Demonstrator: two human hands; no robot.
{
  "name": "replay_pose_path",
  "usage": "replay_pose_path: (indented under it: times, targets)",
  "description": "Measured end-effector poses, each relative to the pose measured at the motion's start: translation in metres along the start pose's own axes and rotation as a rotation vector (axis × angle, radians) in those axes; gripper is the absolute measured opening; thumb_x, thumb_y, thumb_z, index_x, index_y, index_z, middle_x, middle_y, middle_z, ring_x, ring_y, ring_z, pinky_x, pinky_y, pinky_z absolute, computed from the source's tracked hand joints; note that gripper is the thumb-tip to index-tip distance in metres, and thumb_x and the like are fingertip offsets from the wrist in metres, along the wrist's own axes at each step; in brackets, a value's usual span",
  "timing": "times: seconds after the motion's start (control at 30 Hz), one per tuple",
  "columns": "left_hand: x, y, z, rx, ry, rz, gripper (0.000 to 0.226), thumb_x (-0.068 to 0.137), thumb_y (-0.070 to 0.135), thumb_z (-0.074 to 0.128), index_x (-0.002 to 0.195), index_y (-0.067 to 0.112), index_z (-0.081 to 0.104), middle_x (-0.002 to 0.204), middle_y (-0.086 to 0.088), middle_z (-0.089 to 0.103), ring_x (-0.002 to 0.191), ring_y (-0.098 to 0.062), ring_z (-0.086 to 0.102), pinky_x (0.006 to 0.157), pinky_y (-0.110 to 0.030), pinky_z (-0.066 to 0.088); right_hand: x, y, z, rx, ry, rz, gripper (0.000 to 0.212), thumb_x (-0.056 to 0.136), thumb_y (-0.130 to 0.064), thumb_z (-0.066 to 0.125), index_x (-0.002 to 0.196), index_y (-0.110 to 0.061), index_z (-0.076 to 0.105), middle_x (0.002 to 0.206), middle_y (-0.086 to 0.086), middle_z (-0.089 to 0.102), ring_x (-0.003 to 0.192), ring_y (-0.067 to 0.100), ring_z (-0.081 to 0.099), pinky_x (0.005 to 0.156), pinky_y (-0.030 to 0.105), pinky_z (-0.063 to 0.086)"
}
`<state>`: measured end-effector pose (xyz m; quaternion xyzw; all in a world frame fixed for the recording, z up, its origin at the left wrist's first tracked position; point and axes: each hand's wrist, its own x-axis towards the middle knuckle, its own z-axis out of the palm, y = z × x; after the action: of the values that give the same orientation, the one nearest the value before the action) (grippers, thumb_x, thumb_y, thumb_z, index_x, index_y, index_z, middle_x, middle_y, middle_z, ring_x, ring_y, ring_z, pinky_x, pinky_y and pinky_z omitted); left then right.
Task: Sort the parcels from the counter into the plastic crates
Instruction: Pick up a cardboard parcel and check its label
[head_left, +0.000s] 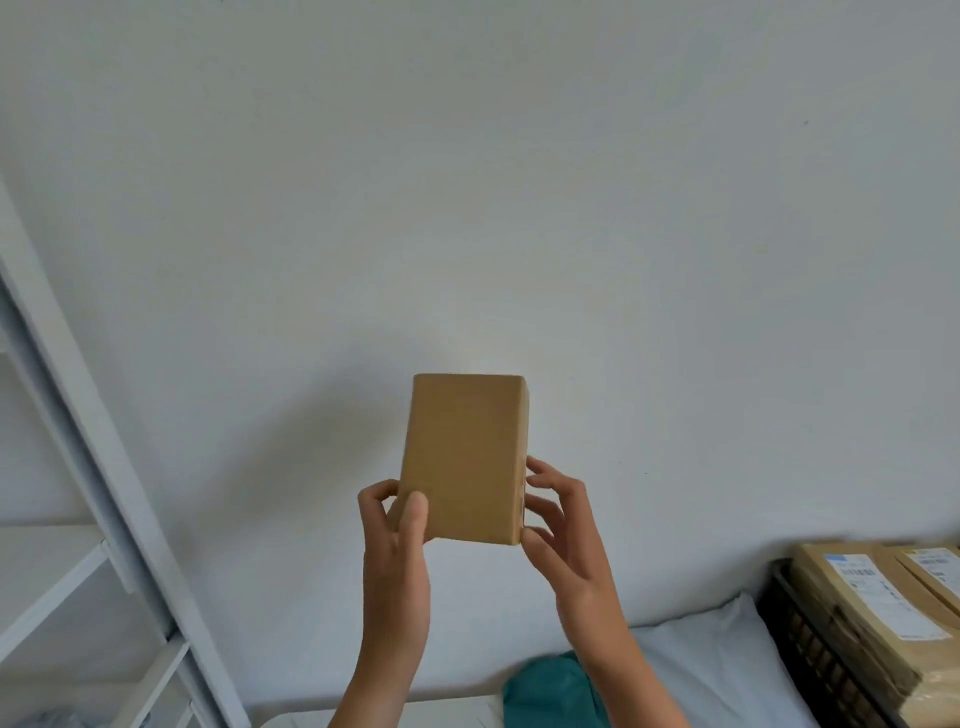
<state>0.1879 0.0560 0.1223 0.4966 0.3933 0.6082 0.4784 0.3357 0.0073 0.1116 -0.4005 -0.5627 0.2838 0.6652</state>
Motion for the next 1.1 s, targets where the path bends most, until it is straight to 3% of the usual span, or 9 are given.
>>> replay_pose_path:
  times: [0.17, 0.3, 0.43, 0.53, 0.67, 0.83, 0.93, 1.03, 1.1]
  targets:
    - [-0.009, 0.004, 0.002, 0.152, -0.009, 0.047, 0.015, 0.109, 0.052, 0.039, 0.112, 0.038, 0.042, 0.097, 0.037, 0.067, 0.092, -0.012, 0.069, 0.074, -0.029, 0.053, -0.002, 0.006, -0.007, -0.006, 0.028, 0.111, 0.043, 0.096, -0.027, 0.058, 0.138, -0.022, 0.053, 0.147, -0.012, 0.059, 0.127, 0.021, 0.063, 0.098, 0.037, 0.055]
    - [-0.004, 0.012, -0.006, 0.085, -0.017, 0.028, 0.064, 0.088, 0.075, 0.027, 0.117, 0.03, 0.062, 0.105, 0.015, 0.072, 0.092, -0.014, 0.068, 0.093, -0.055, 0.055, 0.001, 0.0, -0.017, -0.092, 0.041, 0.11, 0.044, 0.092, -0.055, 0.055, 0.132, -0.037, 0.062, 0.129, -0.004, 0.066, 0.123, 0.019, 0.061, 0.105, 0.044, 0.051]
    - [-0.005, 0.023, -0.01, 0.048, -0.026, 0.155, 0.05, 0.091, 0.068, 0.028, 0.115, 0.054, 0.069, 0.124, 0.02, 0.066, 0.111, -0.006, 0.058, 0.097, -0.033, 0.044, 0.005, -0.016, -0.025, -0.128, 0.041, 0.036, 0.048, 0.09, -0.056, 0.057, 0.135, -0.041, 0.061, 0.155, -0.015, 0.047, 0.143, 0.003, 0.045, 0.114, 0.031, 0.038]
    - [-0.015, 0.034, -0.007, 0.037, -0.155, 0.215, 0.043, 0.101, 0.048, 0.042, 0.137, 0.033, 0.059, 0.134, 0.019, 0.066, 0.13, -0.007, 0.06, 0.094, -0.022, 0.052, 0.009, -0.022, -0.024, -0.049, 0.024, 0.035, 0.051, 0.09, -0.054, 0.062, 0.138, -0.036, 0.057, 0.154, -0.012, 0.053, 0.142, 0.009, 0.051, 0.113, 0.039, 0.045]
    - [-0.02, 0.035, -0.004, 0.03, -0.219, 0.218, 0.042, 0.097, 0.038, 0.05, 0.138, 0.033, 0.054, 0.132, 0.025, 0.065, 0.12, -0.005, 0.066, 0.076, -0.024, 0.059, 0.009, -0.03, -0.019, 0.014, 0.03, 0.052, 0.05, 0.089, -0.053, 0.064, 0.136, -0.042, 0.053, 0.139, -0.007, 0.066, 0.13, 0.022, 0.063, 0.087, 0.043, 0.059]
    - [-0.021, 0.033, -0.009, 0.052, -0.301, 0.192, 0.055, 0.092, 0.047, 0.06, 0.146, 0.041, 0.046, 0.141, 0.029, 0.058, 0.123, -0.004, 0.065, 0.081, -0.027, 0.062, 0.006, -0.03, -0.016, -0.023, 0.045, 0.04, 0.054, 0.088, -0.054, 0.065, 0.138, -0.04, 0.05, 0.141, -0.012, 0.064, 0.135, 0.016, 0.059, 0.091, 0.046, 0.06]
    - [-0.008, 0.034, -0.023, 0.181, -0.392, 0.204, 0.063, 0.084, 0.055, 0.064, 0.145, 0.051, 0.048, 0.147, 0.024, 0.054, 0.117, -0.02, 0.069, 0.086, -0.036, 0.063, 0.009, -0.032, -0.022, -0.095, 0.048, 0.032, 0.061, 0.083, -0.059, 0.066, 0.137, -0.038, 0.047, 0.14, -0.023, 0.06, 0.133, 0.004, 0.057, 0.1, 0.035, 0.056]
    - [0.015, 0.056, -0.039, 0.488, -0.572, 0.31, 0.059, 0.083, 0.047, 0.067, 0.139, 0.057, 0.051, 0.14, 0.021, 0.047, 0.117, -0.009, 0.061, 0.092, -0.026, 0.054, 0.018, -0.039, -0.046, -0.227, 0.047, 0.004, 0.071, 0.081, -0.063, 0.068, 0.143, -0.04, 0.042, 0.147, -0.031, 0.048, 0.136, -0.003, 0.051, 0.112, 0.035, 0.048]
    - [0.026, 0.076, -0.041, 0.773, -0.805, 0.333, 0.058, 0.087, 0.04, 0.071, 0.139, 0.055, 0.049, 0.136, 0.023, 0.041, 0.115, -0.003, 0.059, 0.089, -0.028, 0.056, 0.025, -0.047, -0.063, -0.358, -0.138, 0.012, 0.081, 0.081, -0.063, 0.072, 0.15, -0.045, 0.035, 0.155, -0.032, 0.039, 0.144, -0.003, 0.042, 0.118, 0.035, 0.038]
